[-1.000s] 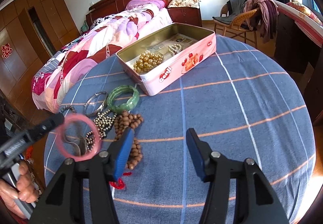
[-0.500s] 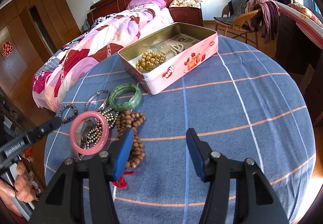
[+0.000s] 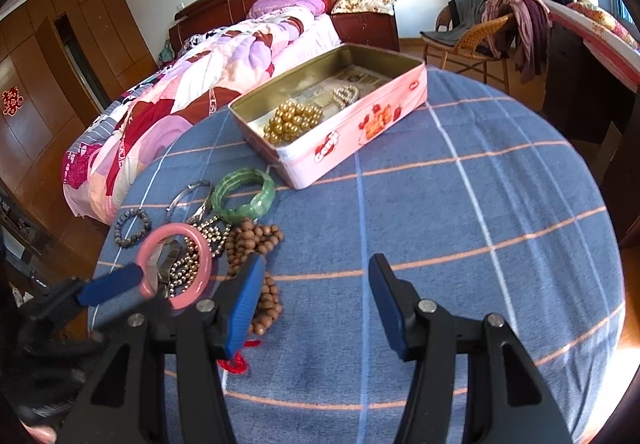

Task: Organize jewelry
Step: 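Move the left tool to the pink bangle, then close the left tool on the pink bangle and lift it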

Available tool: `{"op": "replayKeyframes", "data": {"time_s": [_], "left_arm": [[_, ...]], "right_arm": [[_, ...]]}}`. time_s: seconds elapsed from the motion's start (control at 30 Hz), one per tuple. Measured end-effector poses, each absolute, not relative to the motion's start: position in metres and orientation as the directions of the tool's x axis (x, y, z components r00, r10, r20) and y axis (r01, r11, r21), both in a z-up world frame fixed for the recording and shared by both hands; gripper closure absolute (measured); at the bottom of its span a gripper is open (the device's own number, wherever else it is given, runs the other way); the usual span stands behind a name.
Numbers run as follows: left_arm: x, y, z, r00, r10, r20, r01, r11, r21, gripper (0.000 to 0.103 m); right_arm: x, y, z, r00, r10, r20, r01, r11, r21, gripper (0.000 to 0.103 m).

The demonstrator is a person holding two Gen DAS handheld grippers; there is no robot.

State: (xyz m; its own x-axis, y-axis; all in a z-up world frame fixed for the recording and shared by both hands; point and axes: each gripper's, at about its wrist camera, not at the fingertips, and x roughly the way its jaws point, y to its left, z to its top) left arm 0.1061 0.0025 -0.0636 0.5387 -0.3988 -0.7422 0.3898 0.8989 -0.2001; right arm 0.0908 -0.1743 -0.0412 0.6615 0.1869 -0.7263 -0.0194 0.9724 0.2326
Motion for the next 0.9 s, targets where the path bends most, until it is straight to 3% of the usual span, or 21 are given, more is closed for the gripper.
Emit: {"op": "replayKeyframes", "data": {"time_s": [0.1,0.27,0.4,0.53,0.7,0.87,0.9], "left_arm": [[0.113,0.009,-0.072,0.517,-0.41,-0.752,0.372,0.898,-0.234,0.044],[0.122,0.006,-0.085,0.507,-0.295,-0.81,0.358,0.927,-0.114,0.069],[0.12,0.007,-0.085,0.488,-0.31,-0.816,0.381,0.917,-0.12,0.086],[0.121,0.012,-0.085,0.484,-0.35,-0.802,0.38,0.91,-0.168,0.089],[0.118,0.037,-0.064,0.505,-0.538,-0.675,0.371,0.841,-0.393,0.09],[0.116,0.047,-0.049,0.545,-0.567,-0.617,0.363,0.824,-0.436,0.091],[0.117,0.046,-0.047,0.55,-0.569,-0.611,0.365,0.822,-0.437,0.103]], "right_arm": [[0.093,-0.179,-0.044,0.656,0.195,-0.729,-0.005,0.967,0.254,0.045],[0.094,-0.181,-0.046,0.646,0.203,-0.735,0.0,0.964,0.266,0.045],[0.092,-0.179,-0.044,0.65,0.201,-0.732,-0.004,0.965,0.262,0.045],[0.092,-0.179,-0.045,0.645,0.205,-0.736,-0.008,0.965,0.262,0.045],[0.089,-0.179,-0.042,0.649,0.213,-0.73,-0.02,0.964,0.264,0.045],[0.09,-0.171,-0.044,0.637,0.233,-0.735,-0.042,0.962,0.269,0.045],[0.091,-0.169,-0.044,0.634,0.238,-0.736,-0.048,0.962,0.269,0.045]]}}
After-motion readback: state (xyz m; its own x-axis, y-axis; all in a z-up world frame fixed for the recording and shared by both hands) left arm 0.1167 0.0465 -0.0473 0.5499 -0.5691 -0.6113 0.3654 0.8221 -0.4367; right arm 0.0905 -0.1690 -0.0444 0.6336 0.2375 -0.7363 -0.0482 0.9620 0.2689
